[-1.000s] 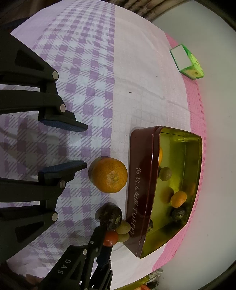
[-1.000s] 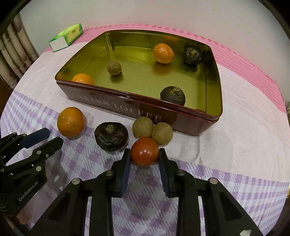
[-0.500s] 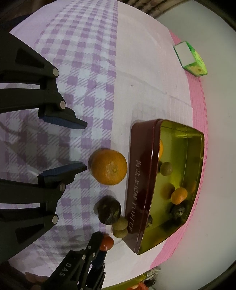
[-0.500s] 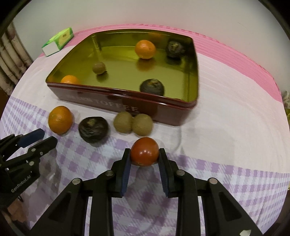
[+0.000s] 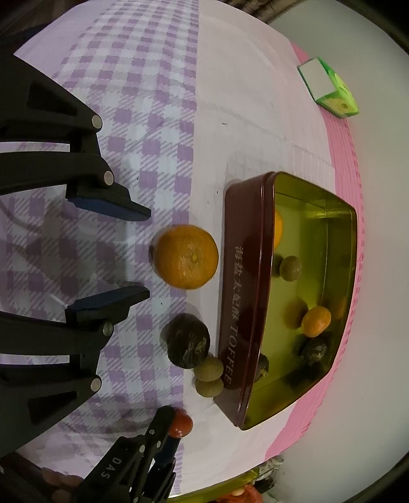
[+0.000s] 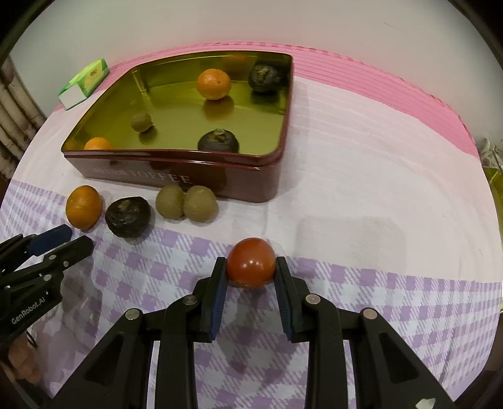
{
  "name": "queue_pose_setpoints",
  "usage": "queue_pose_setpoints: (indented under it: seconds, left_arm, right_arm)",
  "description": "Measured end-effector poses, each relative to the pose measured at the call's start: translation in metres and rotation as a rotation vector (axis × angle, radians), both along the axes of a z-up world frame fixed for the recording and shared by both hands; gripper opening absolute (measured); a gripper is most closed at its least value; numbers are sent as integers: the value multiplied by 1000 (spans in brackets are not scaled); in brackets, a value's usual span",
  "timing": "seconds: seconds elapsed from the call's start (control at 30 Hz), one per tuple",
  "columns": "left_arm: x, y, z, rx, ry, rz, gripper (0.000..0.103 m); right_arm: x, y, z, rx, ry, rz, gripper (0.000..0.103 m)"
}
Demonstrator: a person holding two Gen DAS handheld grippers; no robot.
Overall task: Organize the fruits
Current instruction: 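Grasp the orange with the left tool, then lift and carry the orange and cherry tomato over the red tin with both tools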
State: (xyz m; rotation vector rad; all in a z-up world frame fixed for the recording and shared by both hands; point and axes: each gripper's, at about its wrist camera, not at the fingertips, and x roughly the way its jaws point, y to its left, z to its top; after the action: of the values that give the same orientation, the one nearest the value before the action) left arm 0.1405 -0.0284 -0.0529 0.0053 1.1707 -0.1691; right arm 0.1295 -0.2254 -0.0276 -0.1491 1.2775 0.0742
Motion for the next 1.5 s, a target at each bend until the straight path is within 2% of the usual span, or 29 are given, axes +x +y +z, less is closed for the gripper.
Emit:
queue_pose_setpoints:
  seconds: [0.23, 0.9, 1.07, 1.13, 1.5]
  left_arm:
    - [11, -9, -5, -4, 10, 7, 45]
    - [63, -19, -11, 45, 1, 14, 48]
    - [63, -20, -13, 57, -14, 4, 47]
    - [60, -21, -13, 56, -18, -5, 43]
    - [38, -17, -6, 49, -11, 6, 43]
  right_arm:
    - [-4, -4, 1, 4, -1, -3, 27]
    - [-4, -3, 1, 10, -3, -7, 28]
    - [-4, -3, 1, 7, -4, -7, 28]
    - [-5, -3, 1, 3, -5, -6, 28]
    - [-4, -2, 0, -6, -4, -5, 28]
